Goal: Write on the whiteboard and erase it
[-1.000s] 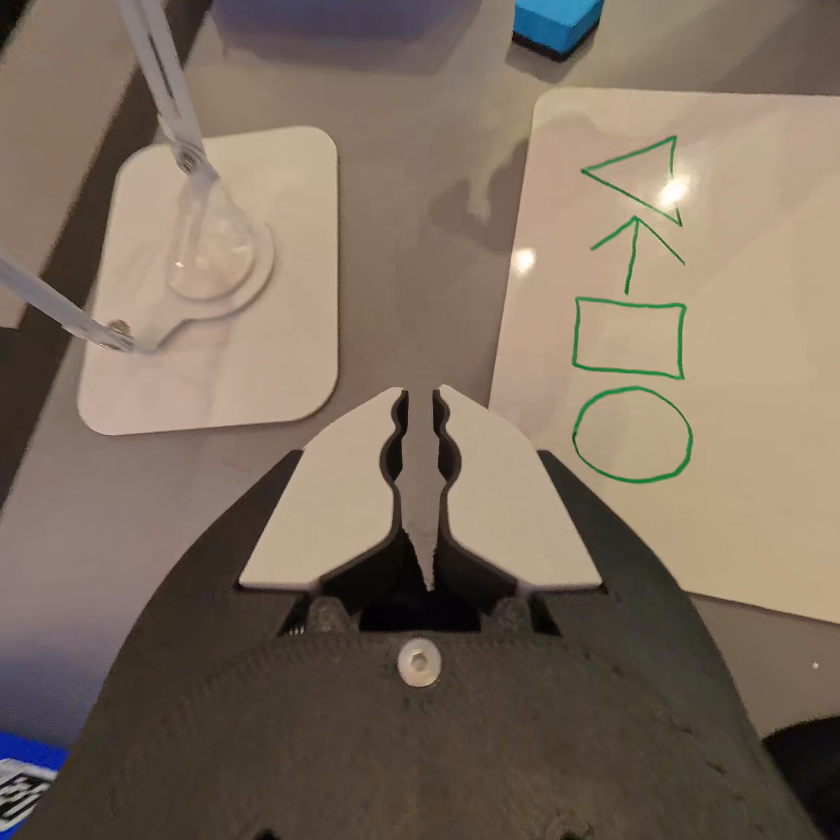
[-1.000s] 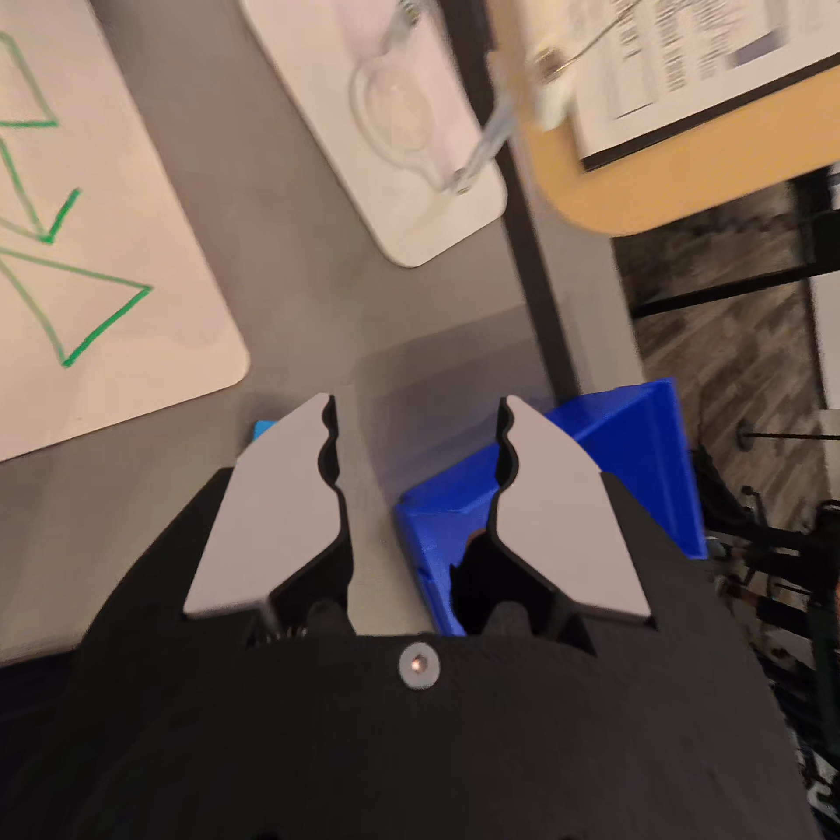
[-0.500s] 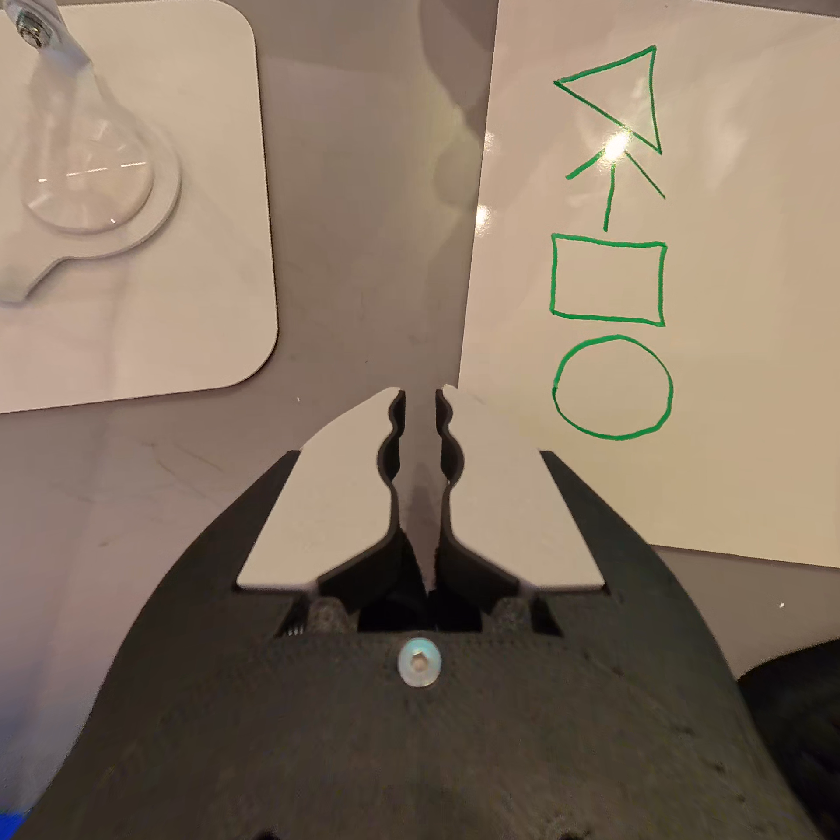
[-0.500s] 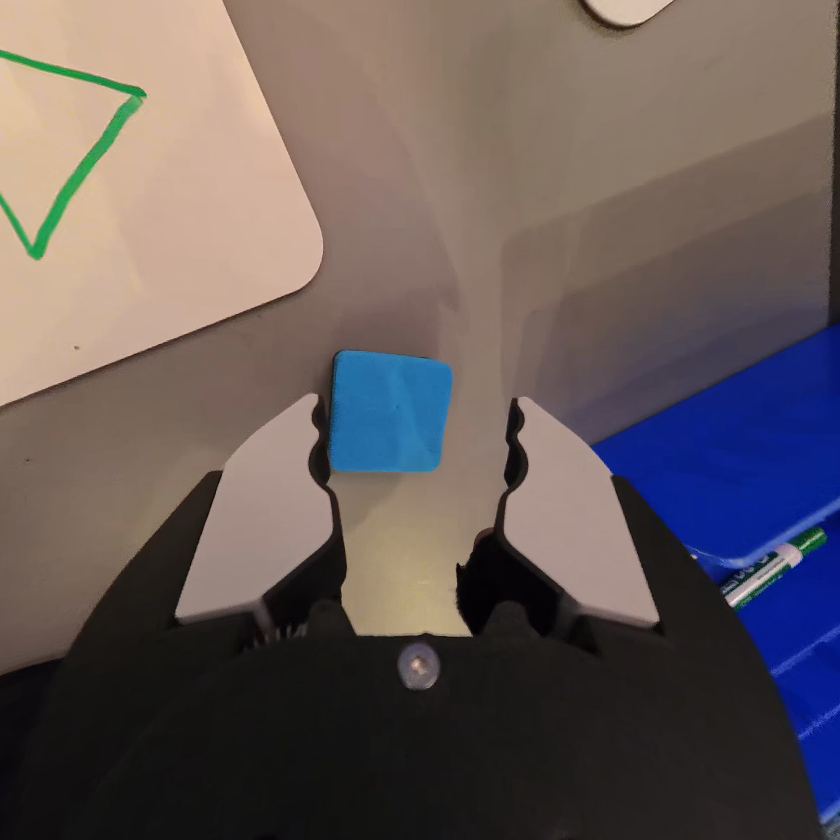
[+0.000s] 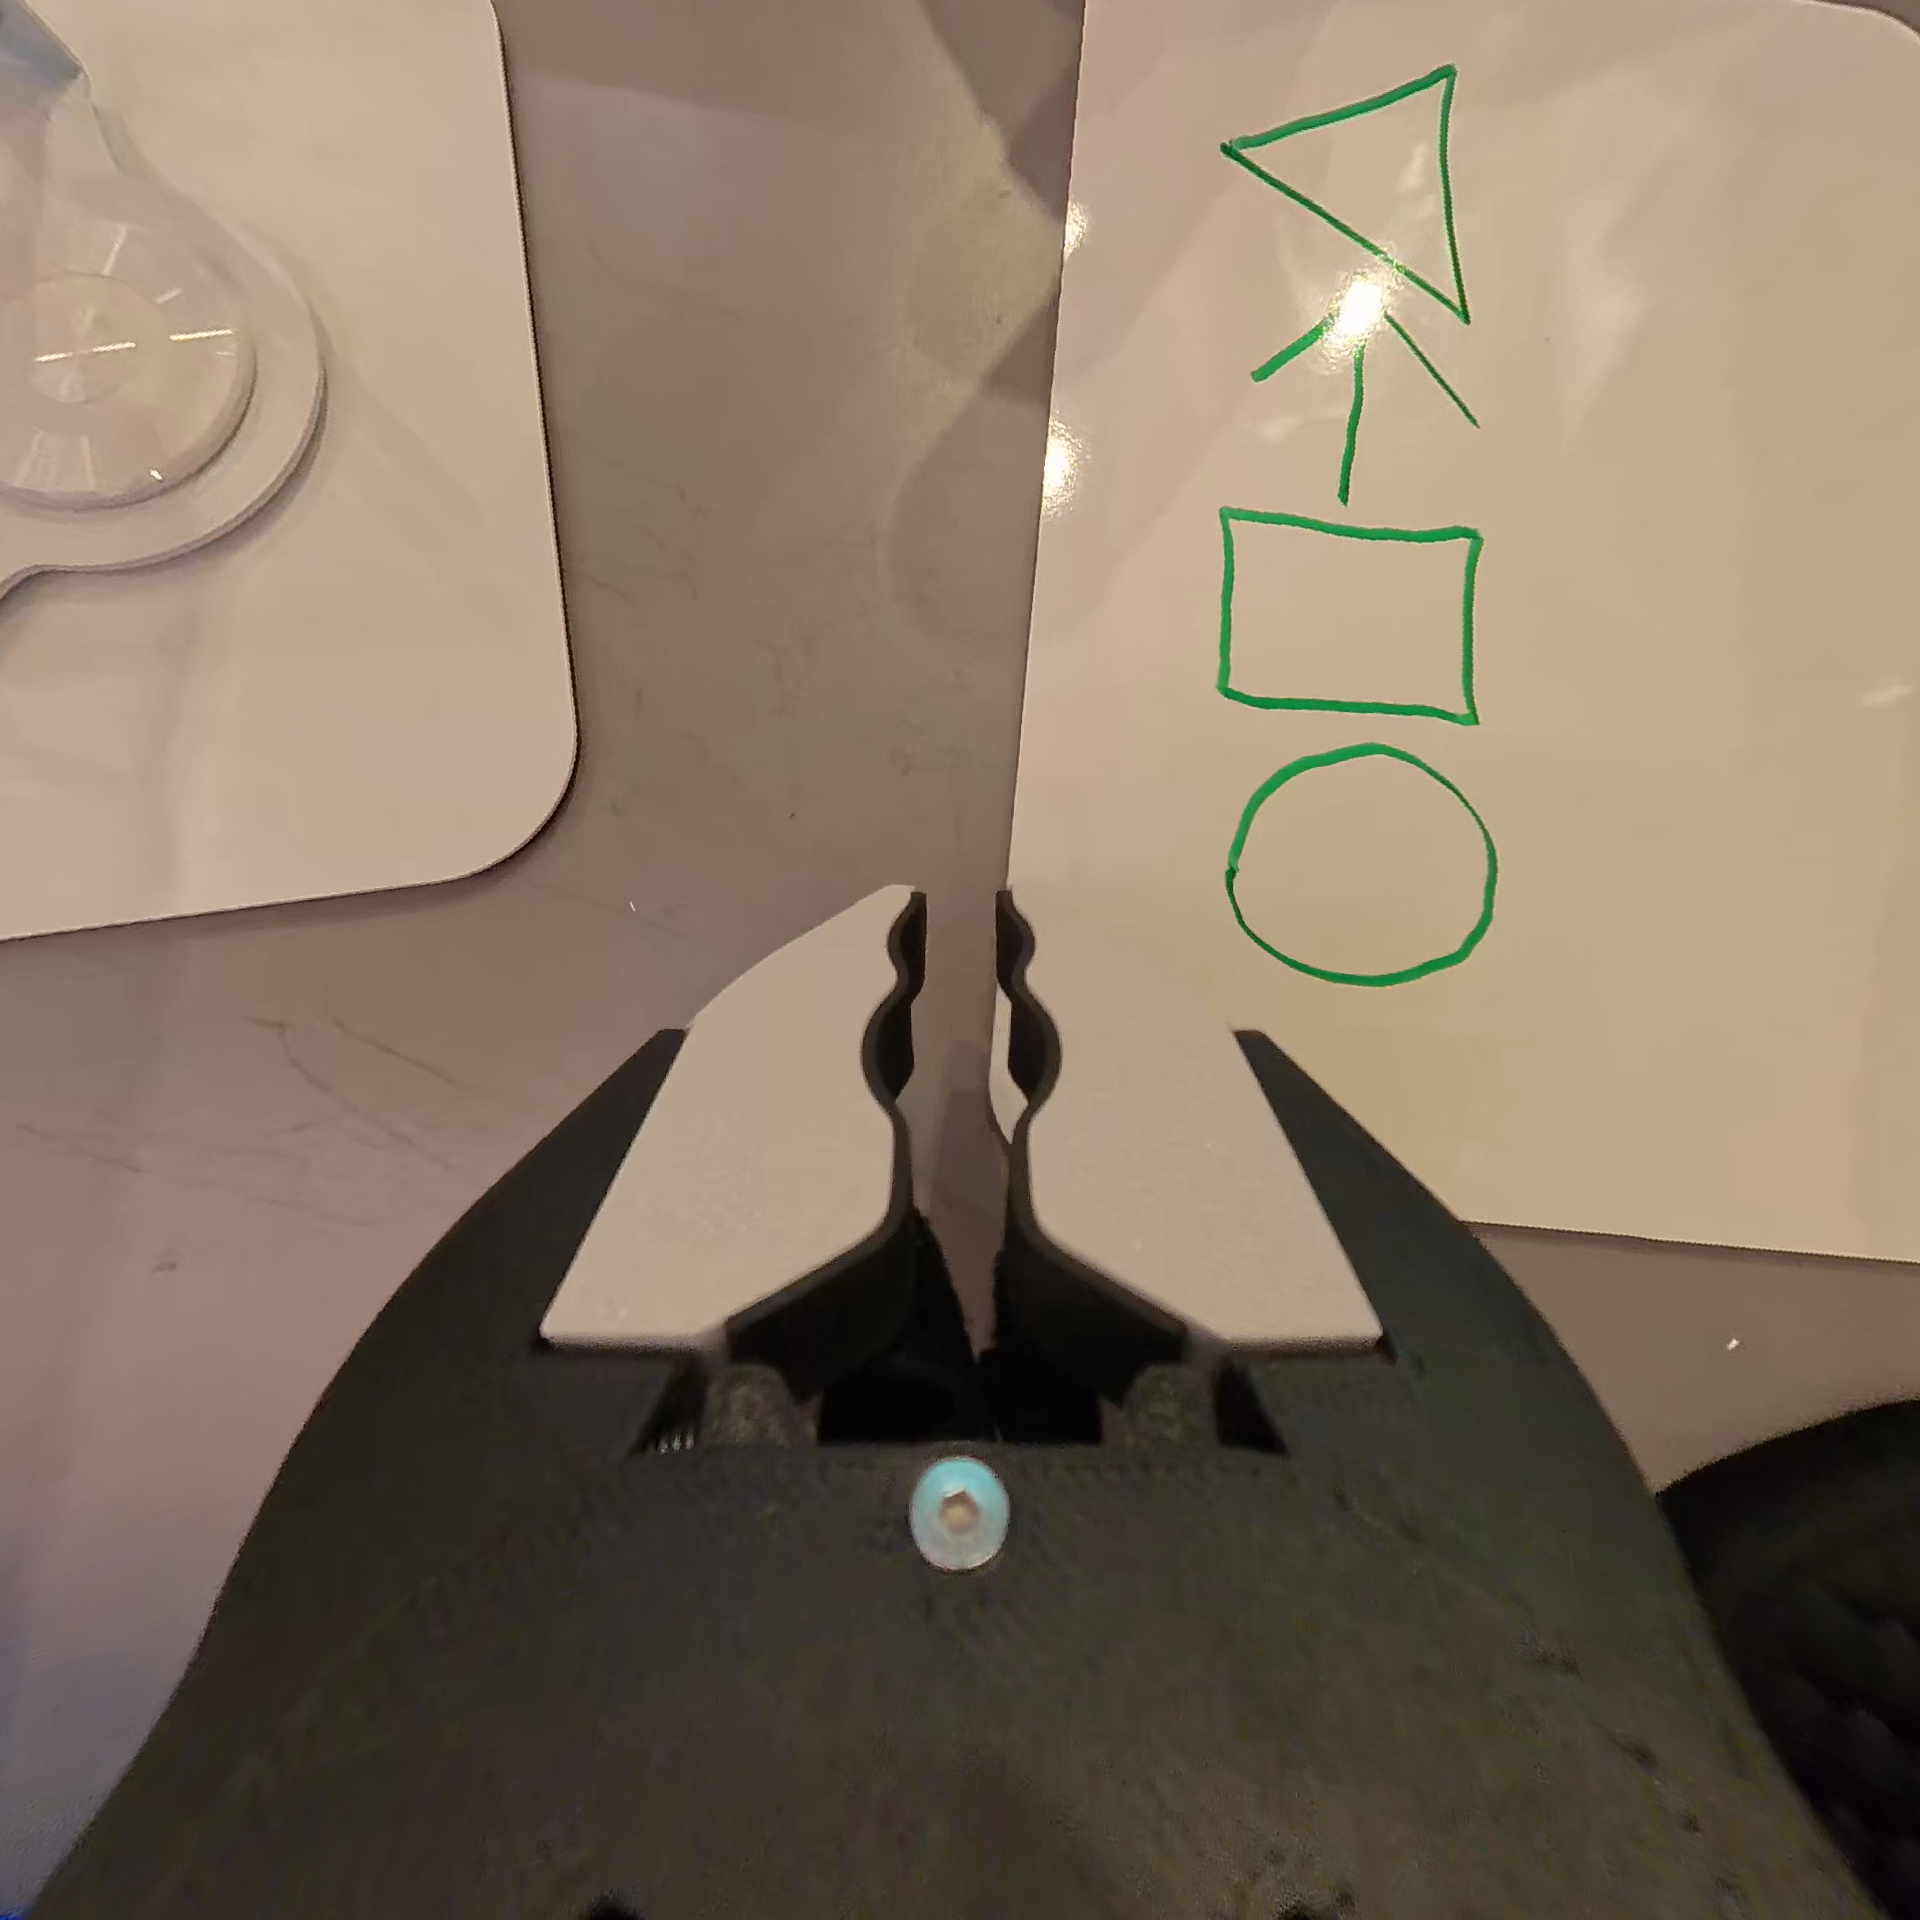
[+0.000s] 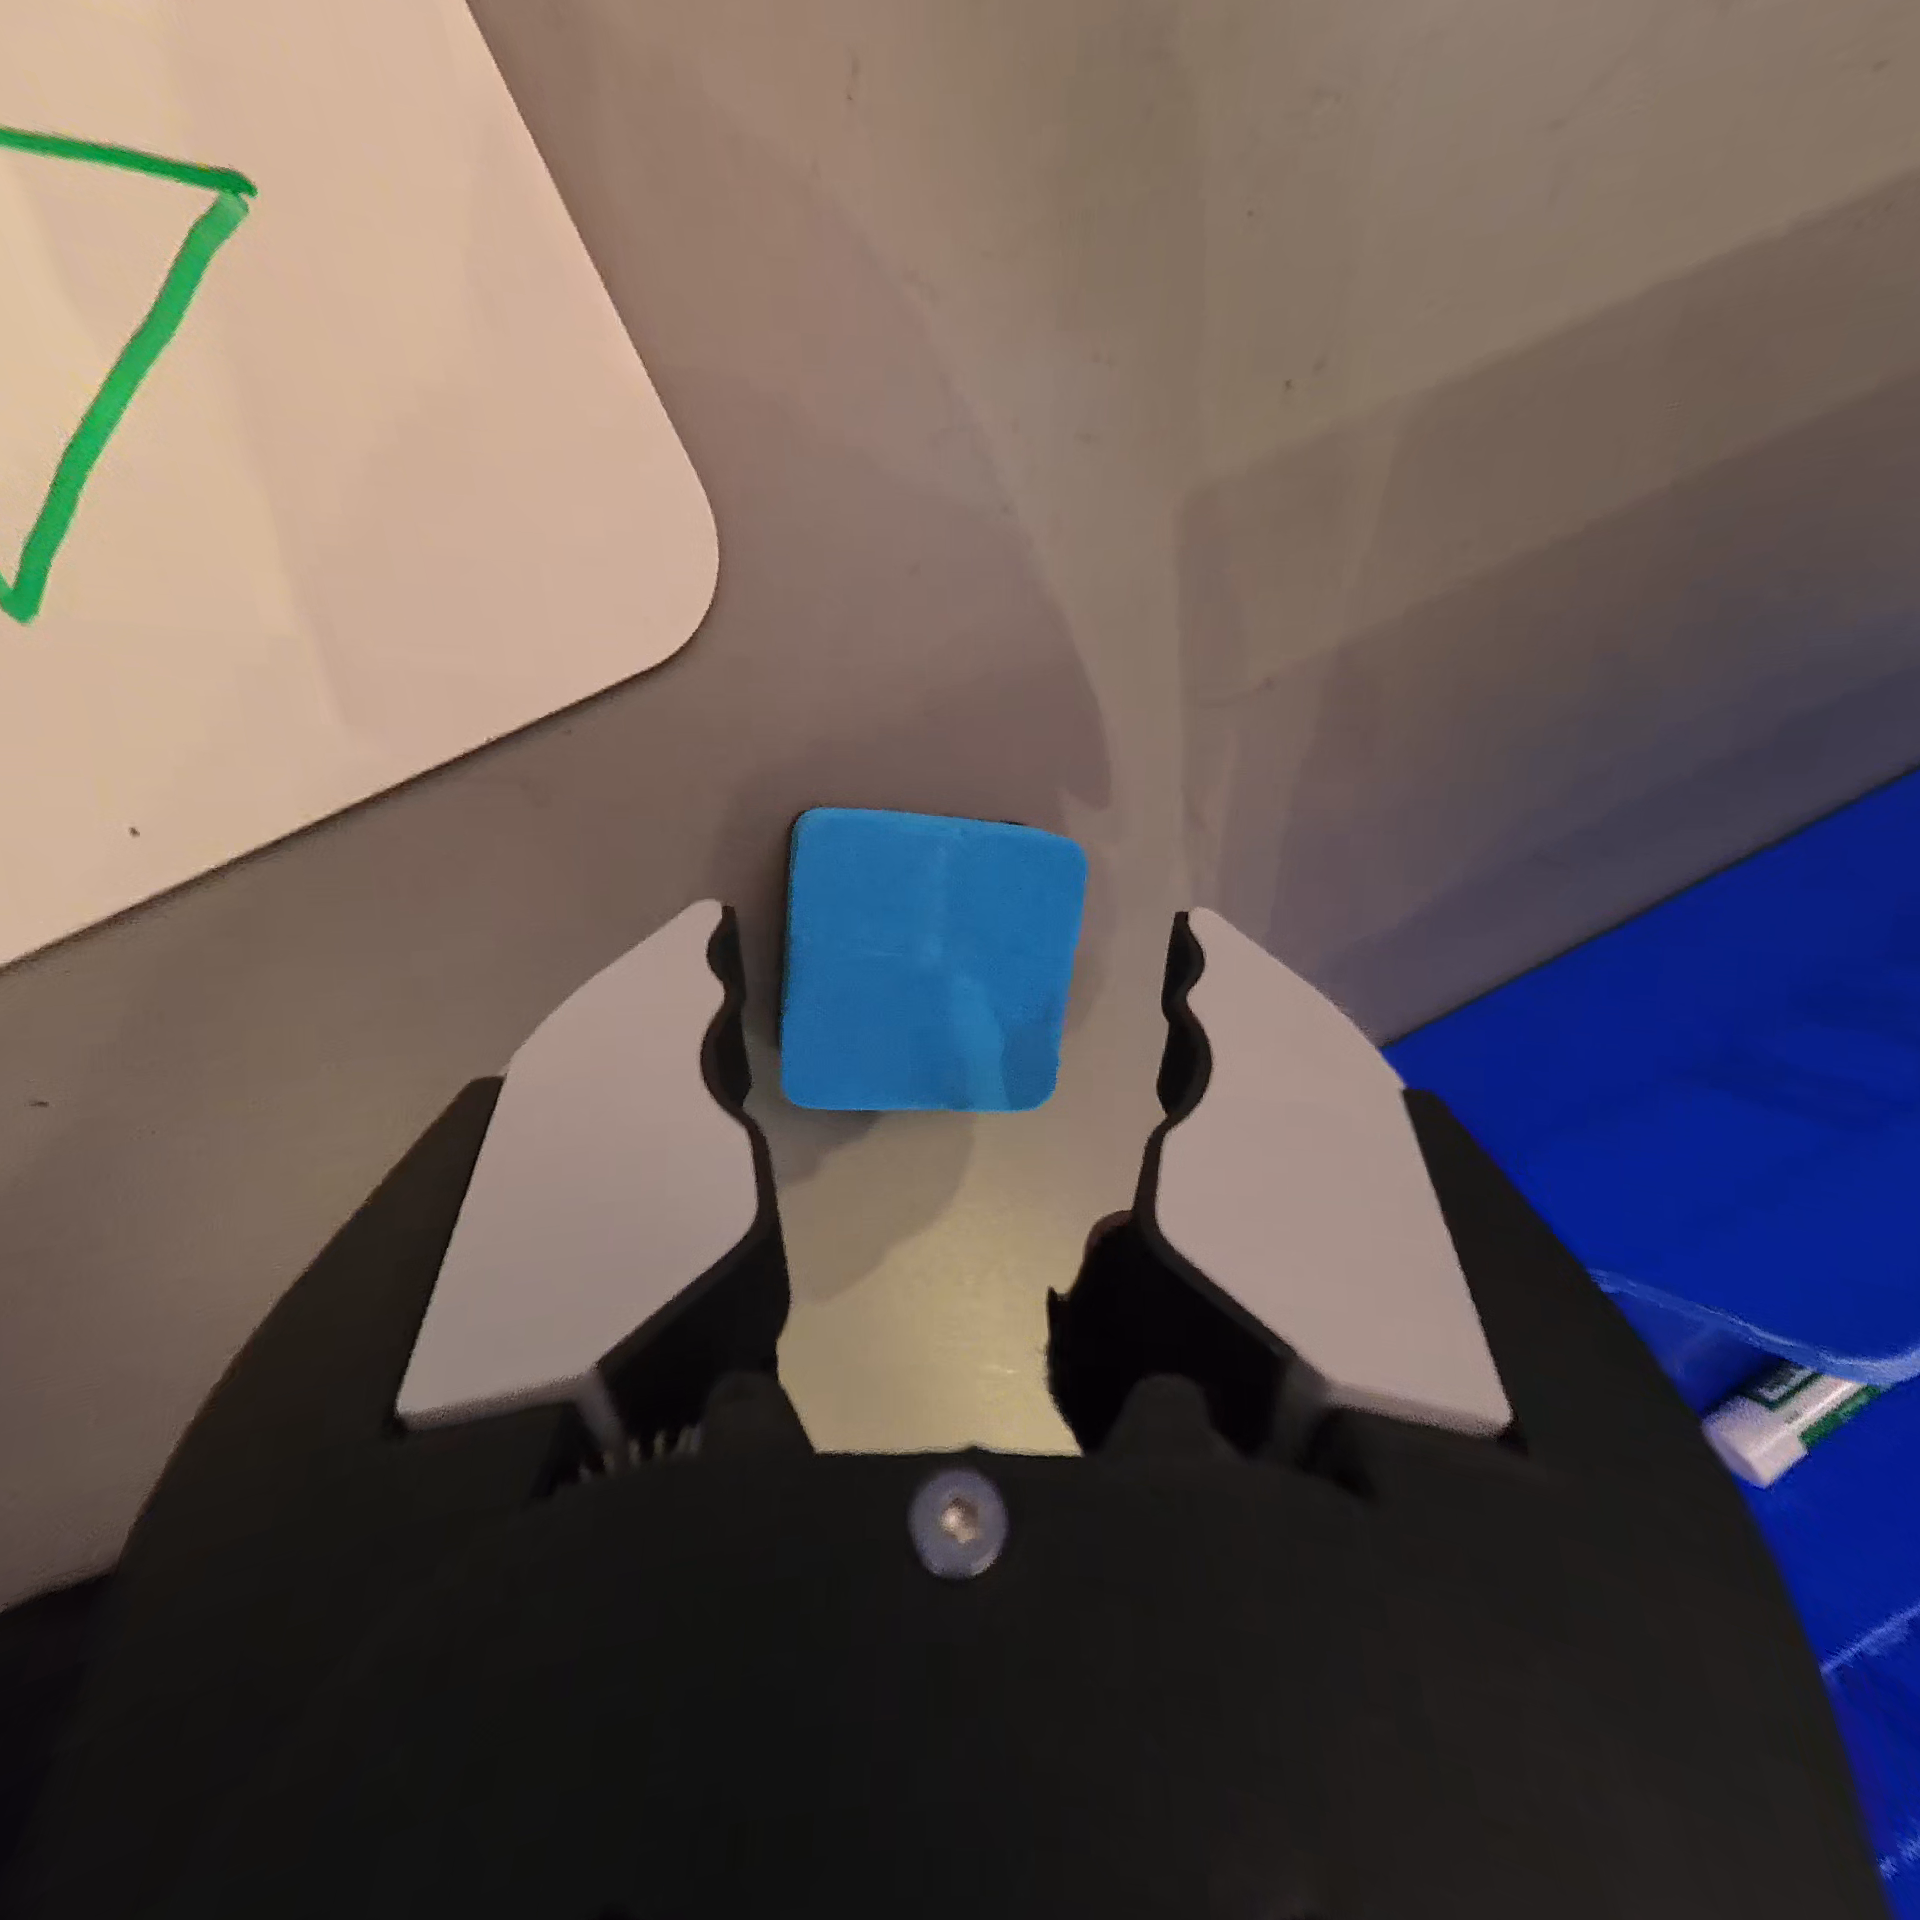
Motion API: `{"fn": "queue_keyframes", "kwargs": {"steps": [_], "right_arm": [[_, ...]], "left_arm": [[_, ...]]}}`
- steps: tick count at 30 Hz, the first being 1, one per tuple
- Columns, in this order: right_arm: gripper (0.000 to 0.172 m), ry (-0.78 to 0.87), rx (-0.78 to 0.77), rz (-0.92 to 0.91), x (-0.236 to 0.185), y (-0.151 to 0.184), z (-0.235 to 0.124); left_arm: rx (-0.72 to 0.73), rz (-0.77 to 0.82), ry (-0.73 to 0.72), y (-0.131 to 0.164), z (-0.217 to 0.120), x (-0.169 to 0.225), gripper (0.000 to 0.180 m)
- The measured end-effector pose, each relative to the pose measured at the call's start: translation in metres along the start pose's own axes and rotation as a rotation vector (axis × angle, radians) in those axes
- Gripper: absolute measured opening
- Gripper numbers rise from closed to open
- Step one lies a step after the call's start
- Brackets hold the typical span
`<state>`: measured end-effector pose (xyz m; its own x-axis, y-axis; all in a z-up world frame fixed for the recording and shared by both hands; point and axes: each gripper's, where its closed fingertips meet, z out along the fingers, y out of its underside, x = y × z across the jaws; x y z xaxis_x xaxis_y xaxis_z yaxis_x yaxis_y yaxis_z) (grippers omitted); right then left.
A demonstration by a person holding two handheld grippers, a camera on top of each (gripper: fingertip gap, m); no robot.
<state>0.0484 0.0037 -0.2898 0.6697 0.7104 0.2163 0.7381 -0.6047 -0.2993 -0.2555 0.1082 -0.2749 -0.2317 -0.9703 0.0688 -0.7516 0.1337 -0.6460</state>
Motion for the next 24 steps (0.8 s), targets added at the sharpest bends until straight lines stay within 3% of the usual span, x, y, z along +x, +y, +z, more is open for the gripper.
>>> {"fn": "queue_keyframes", "kwargs": {"steps": [9,16,24], "right_arm": [[0.056,-0.016,-0.046,0.018,-0.003,0.005,0.003],[0.055,0.023,0.042,0.011,0.001,-0.009,-0.010],[0.054,-0.123,0.127,-0.164,-0.062,-0.049,-0.023]], "left_arm": [[-0.045,-0.008,0.058,0.007,0.004,0.010,0.013],[-0.055,-0.004,0.093,0.006,0.003,0.019,0.012],[-0.121,-0.007,0.126,0.021,0.014,0.023,0.007]]}}
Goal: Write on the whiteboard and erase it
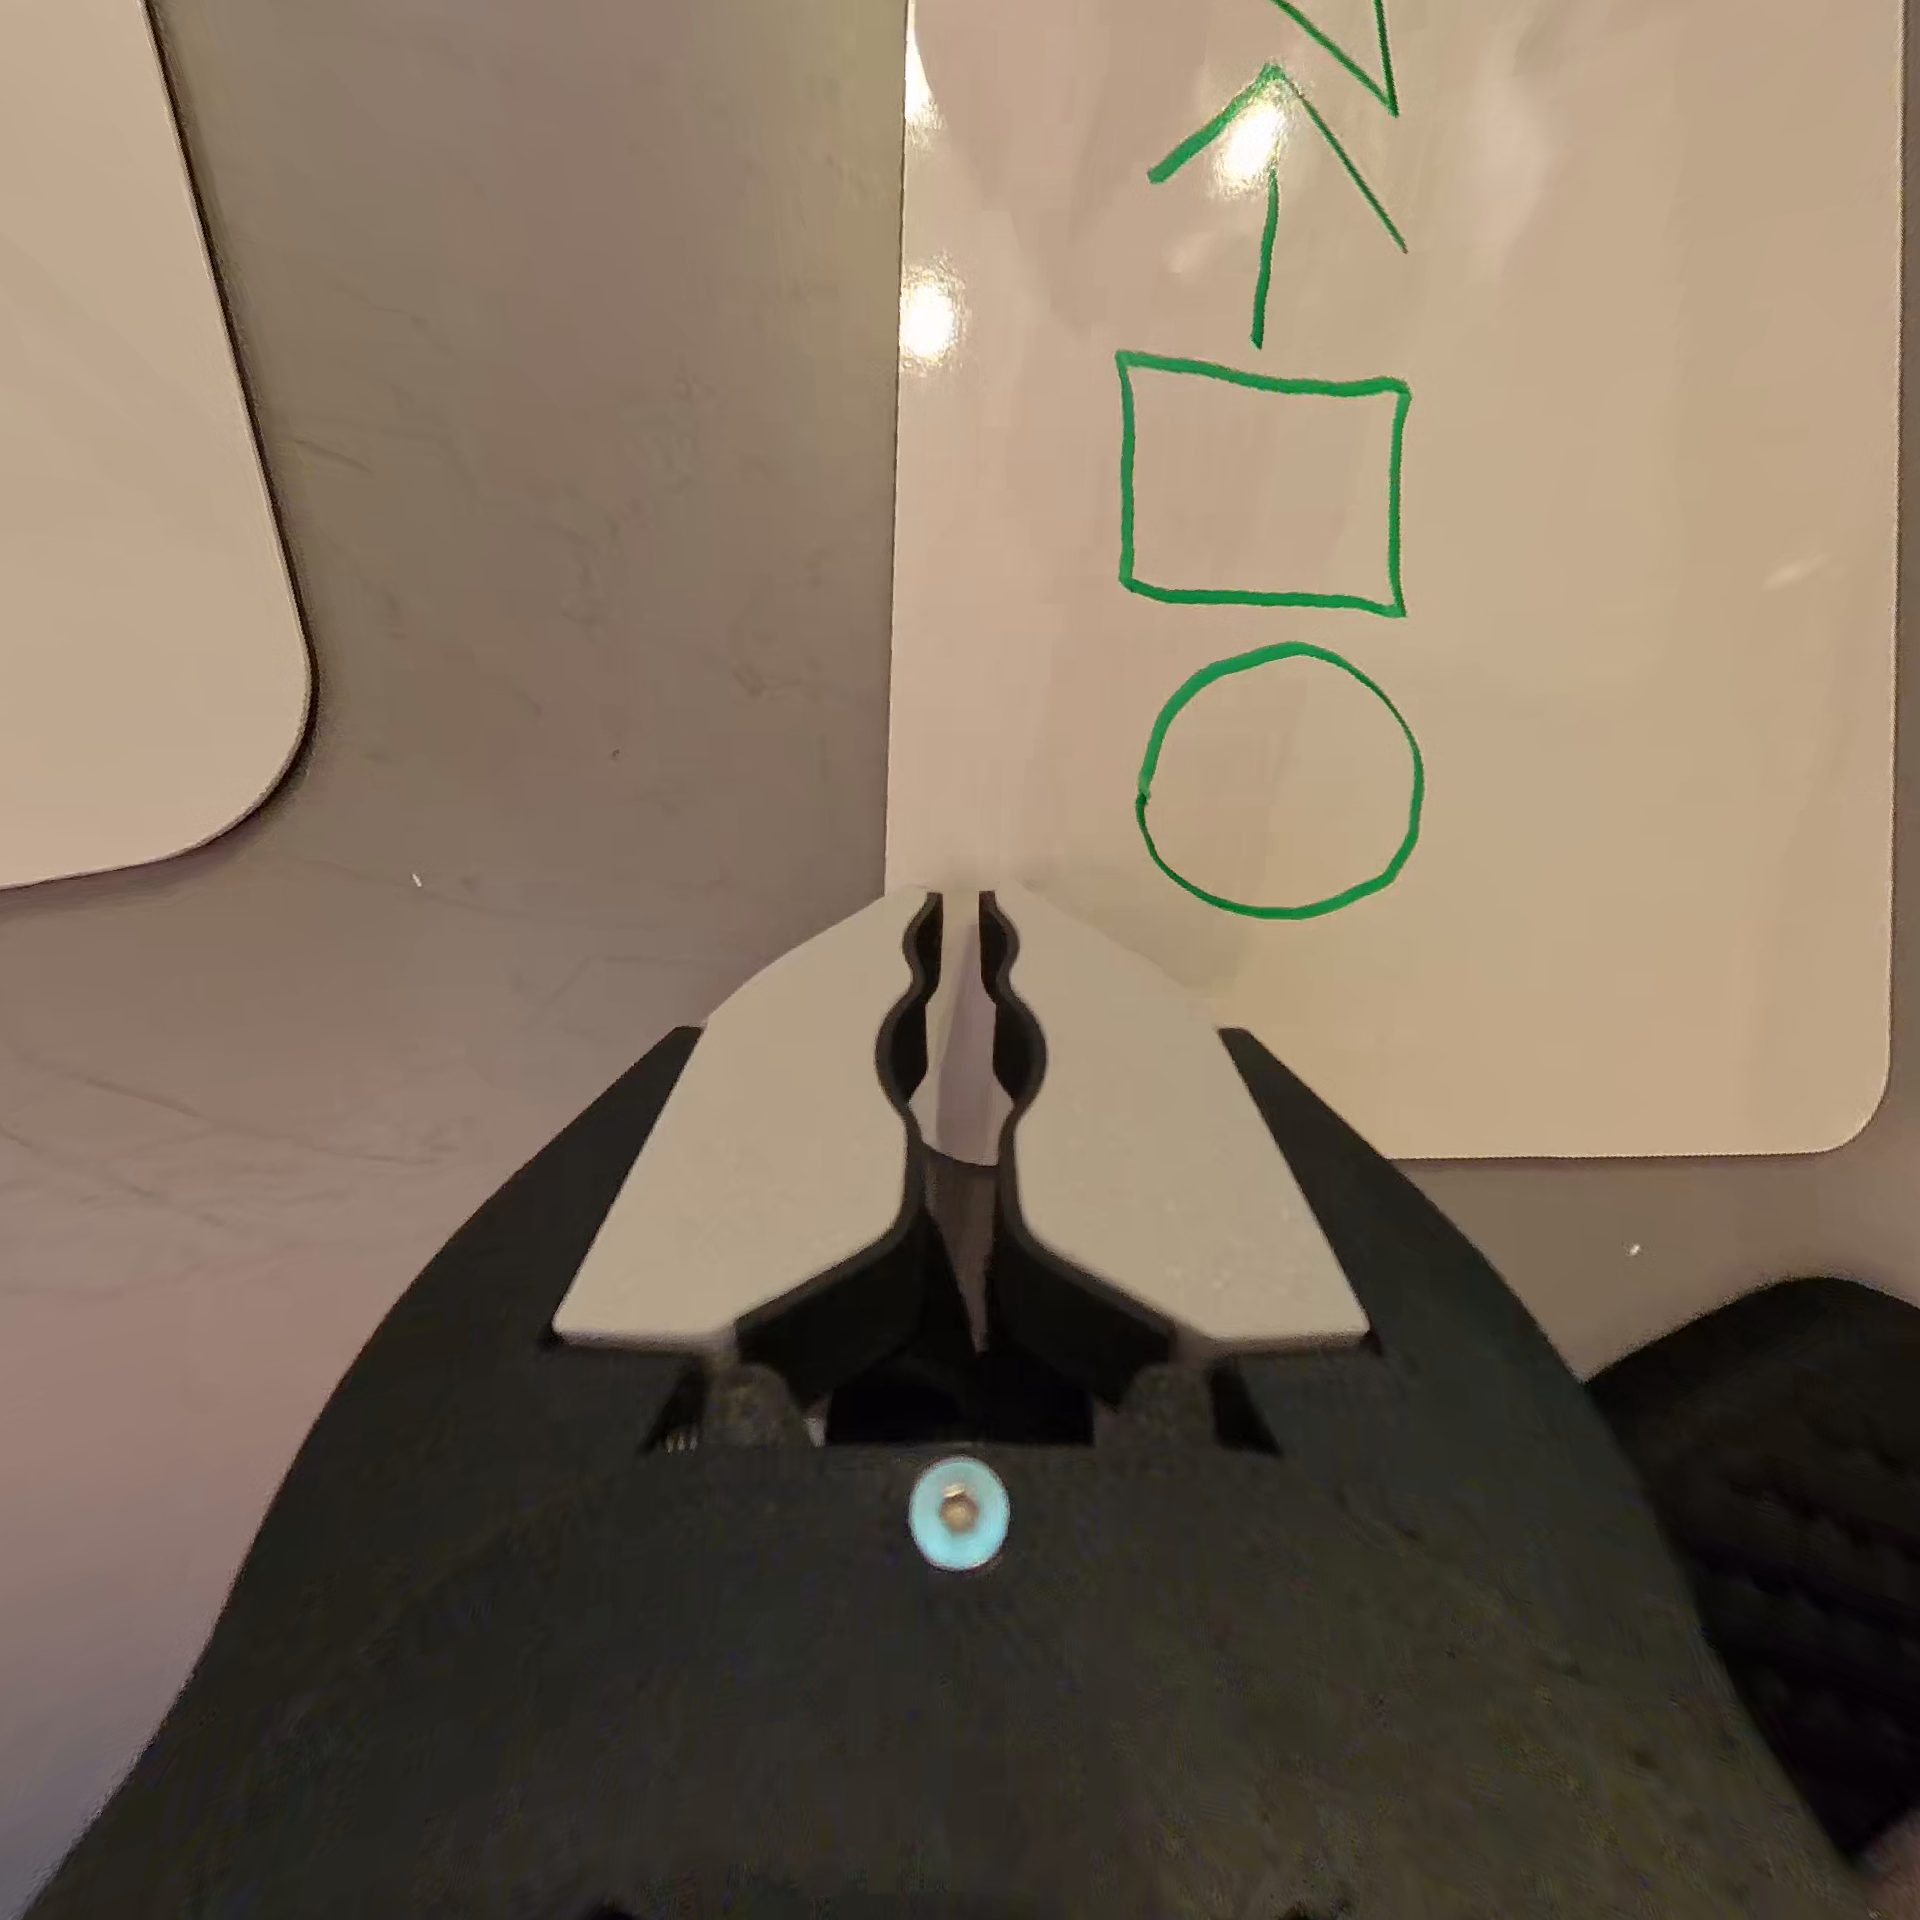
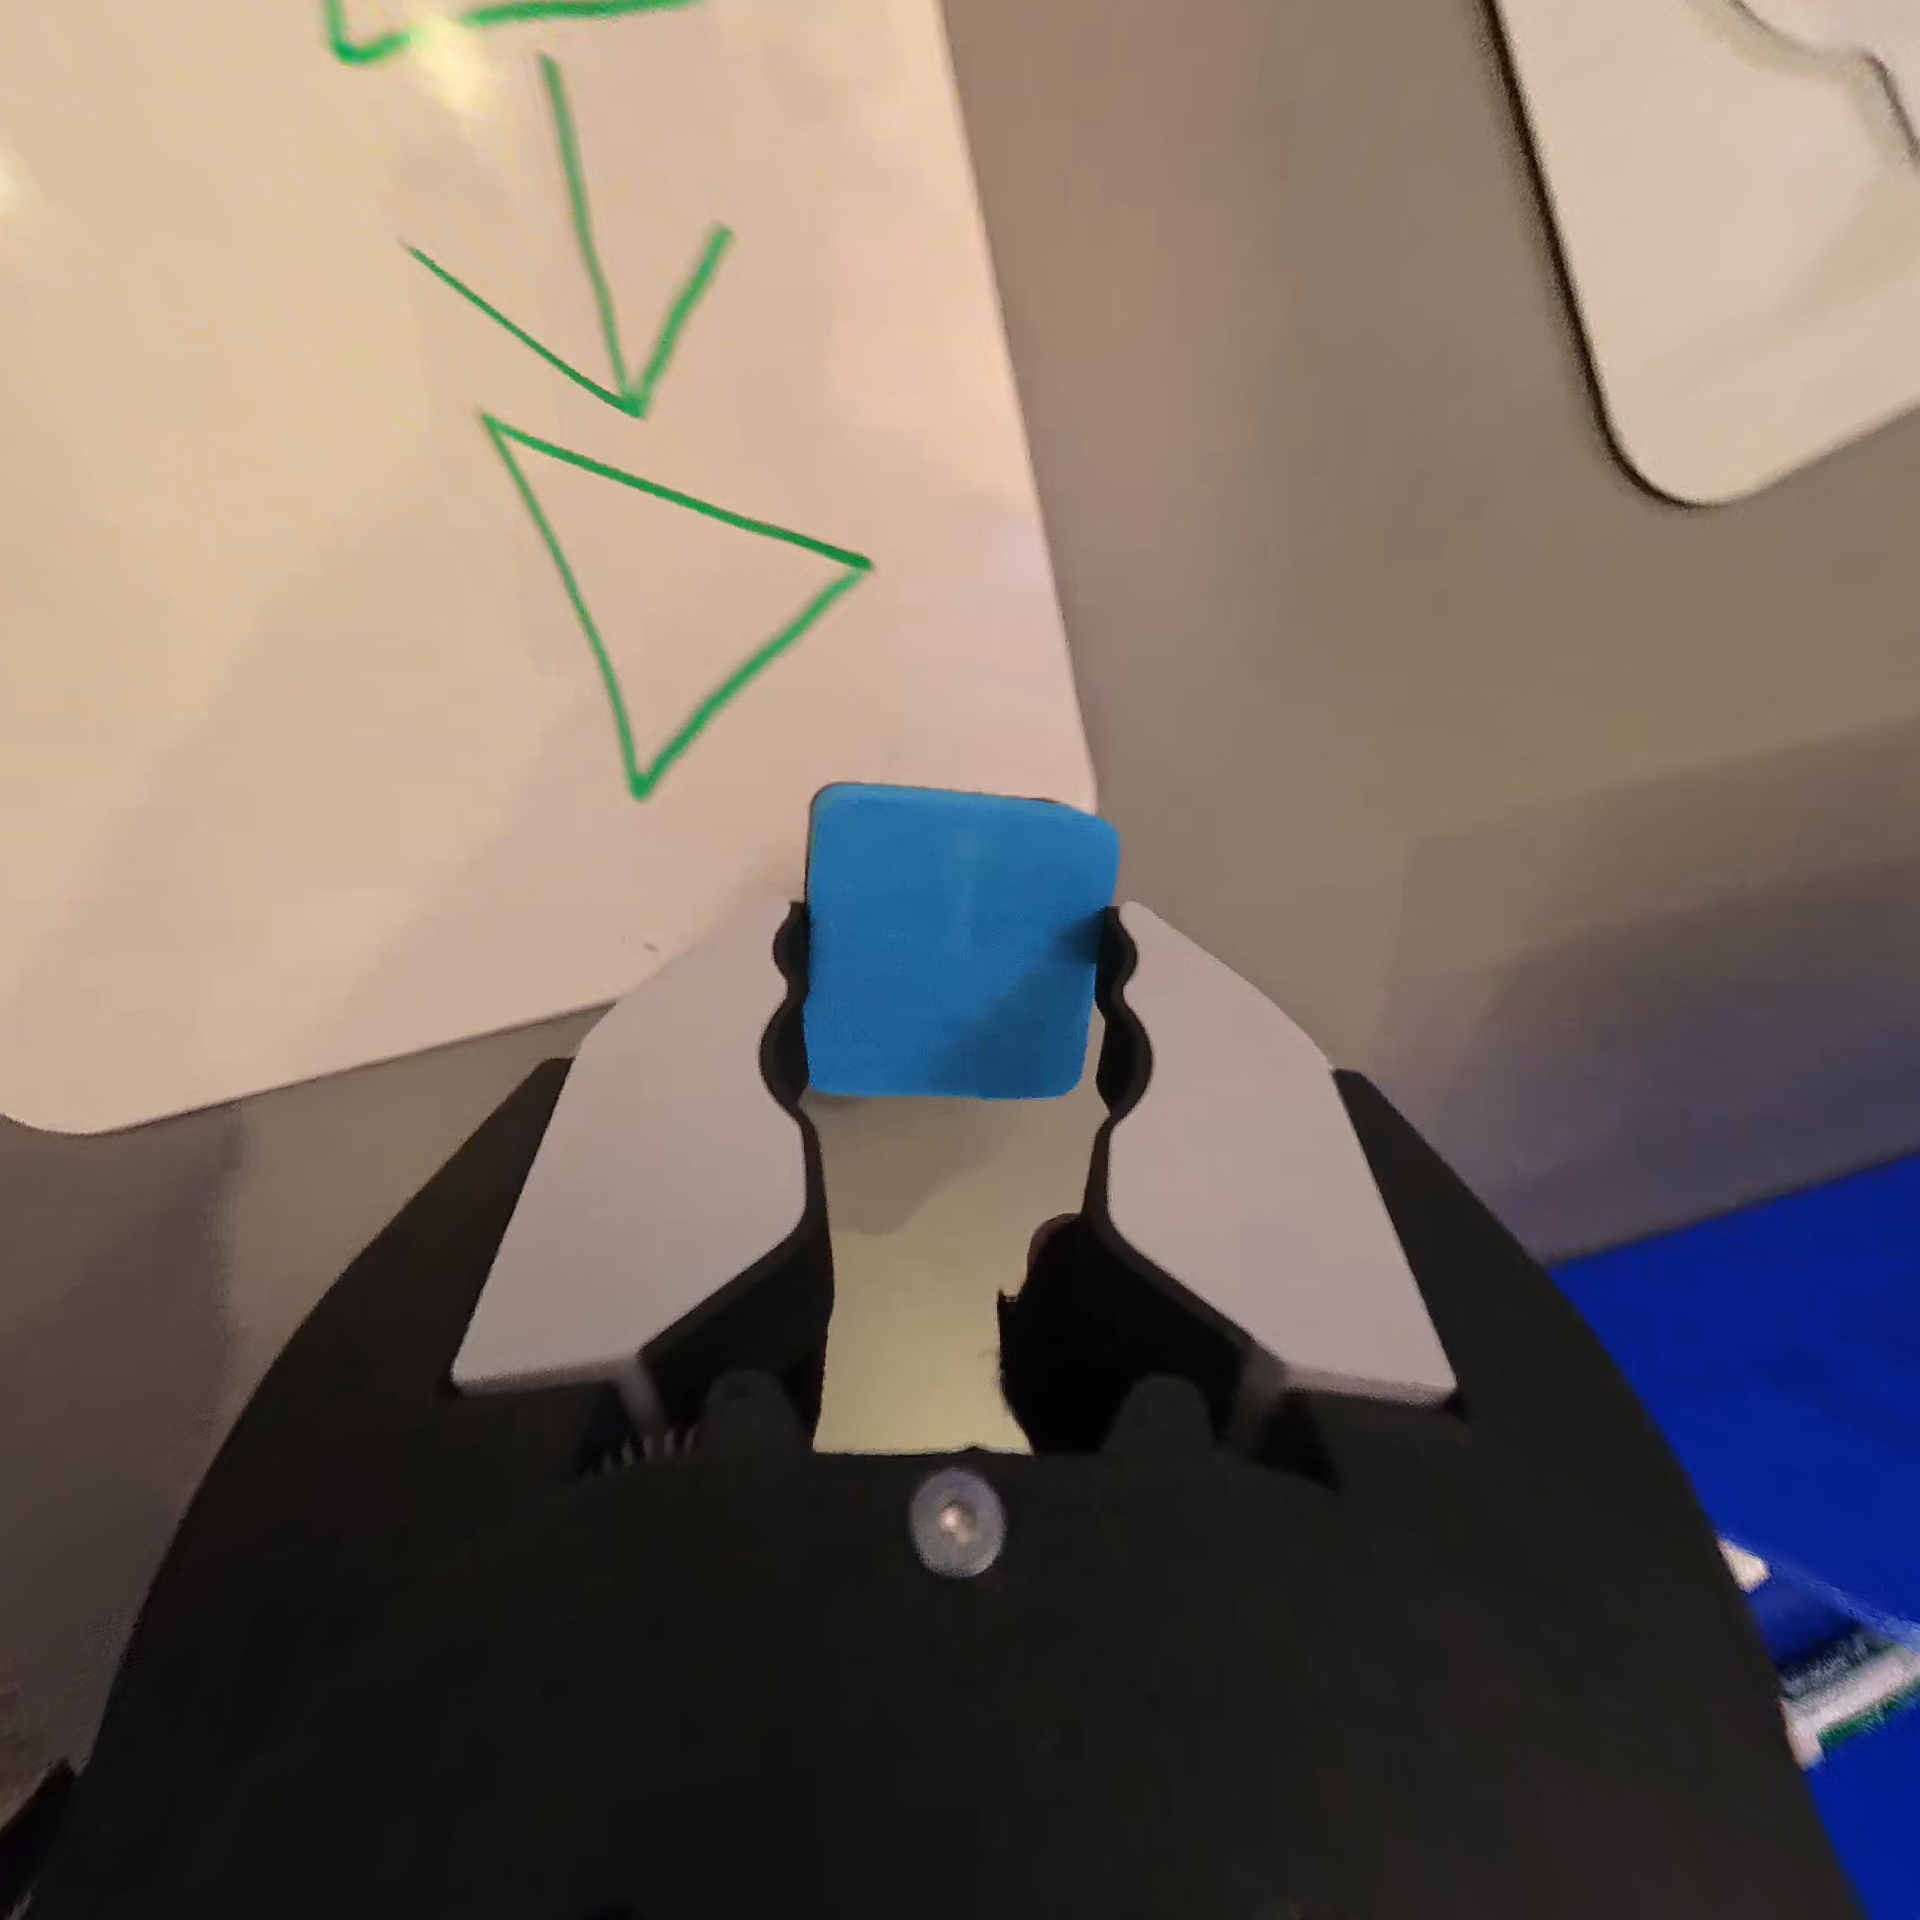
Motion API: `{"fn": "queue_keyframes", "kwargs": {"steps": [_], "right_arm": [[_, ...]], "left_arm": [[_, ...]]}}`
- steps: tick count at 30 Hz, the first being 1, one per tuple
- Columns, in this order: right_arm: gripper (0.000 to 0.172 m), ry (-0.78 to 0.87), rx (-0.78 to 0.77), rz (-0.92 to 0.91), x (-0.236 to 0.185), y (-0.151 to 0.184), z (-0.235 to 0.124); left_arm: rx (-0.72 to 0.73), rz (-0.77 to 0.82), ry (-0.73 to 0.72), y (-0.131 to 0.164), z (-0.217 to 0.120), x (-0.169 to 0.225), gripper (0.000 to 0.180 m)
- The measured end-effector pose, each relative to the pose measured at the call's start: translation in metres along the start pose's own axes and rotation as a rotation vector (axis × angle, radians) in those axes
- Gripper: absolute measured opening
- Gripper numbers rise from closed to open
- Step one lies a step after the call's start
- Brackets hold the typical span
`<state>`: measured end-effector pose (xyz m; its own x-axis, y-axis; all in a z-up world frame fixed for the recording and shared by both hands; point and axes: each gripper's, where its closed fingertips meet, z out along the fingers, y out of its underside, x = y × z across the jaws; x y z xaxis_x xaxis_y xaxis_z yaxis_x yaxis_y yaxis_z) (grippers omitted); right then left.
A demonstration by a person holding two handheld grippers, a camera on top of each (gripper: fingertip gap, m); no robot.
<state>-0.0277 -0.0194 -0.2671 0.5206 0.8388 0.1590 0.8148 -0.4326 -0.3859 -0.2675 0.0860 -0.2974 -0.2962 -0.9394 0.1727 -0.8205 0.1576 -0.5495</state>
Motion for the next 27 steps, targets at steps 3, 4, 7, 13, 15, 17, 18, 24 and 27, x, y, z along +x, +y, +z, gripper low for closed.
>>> {"fn": "queue_keyframes", "kwargs": {"steps": [3,4,7,13,15,17,18,24,27], "right_arm": [[0.054,-0.058,0.014,-0.023,-0.016,-0.012,0.009],[0.055,-0.069,0.005,-0.032,-0.019,-0.013,0.013],[0.056,-0.078,-0.044,-0.045,-0.024,-0.010,0.027],[0.056,-0.067,-0.027,-0.046,-0.026,-0.015,0.025],[0.053,-0.068,-0.029,-0.031,-0.026,-0.015,0.025],[0.053,-0.059,-0.039,-0.036,-0.025,-0.014,0.025],[0.053,-0.060,-0.037,-0.039,-0.025,-0.015,0.024],[0.063,-0.002,-0.030,0.008,-0.018,-0.016,0.009],[0.060,0.007,-0.079,0.021,-0.019,-0.006,0.014]], "left_arm": [[0.018,-0.012,0.008,0.001,0.000,-0.002,0.001],[0.030,-0.018,0.016,0.001,0.000,-0.002,0.001],[0.055,-0.021,0.035,0.001,0.000,-0.001,0.001],[0.077,0.001,0.059,-0.005,-0.008,0.007,0.002],[0.023,-0.003,0.075,0.002,-0.002,0.010,0.001],[0.017,-0.001,0.112,0.003,0.002,0.016,0.000],[0.015,-0.003,0.116,0.002,0.003,0.017,0.000],[-0.002,-0.009,0.106,0.002,0.003,0.017,0.000],[-0.005,-0.005,0.109,0.001,0.004,0.018,0.001]]}}
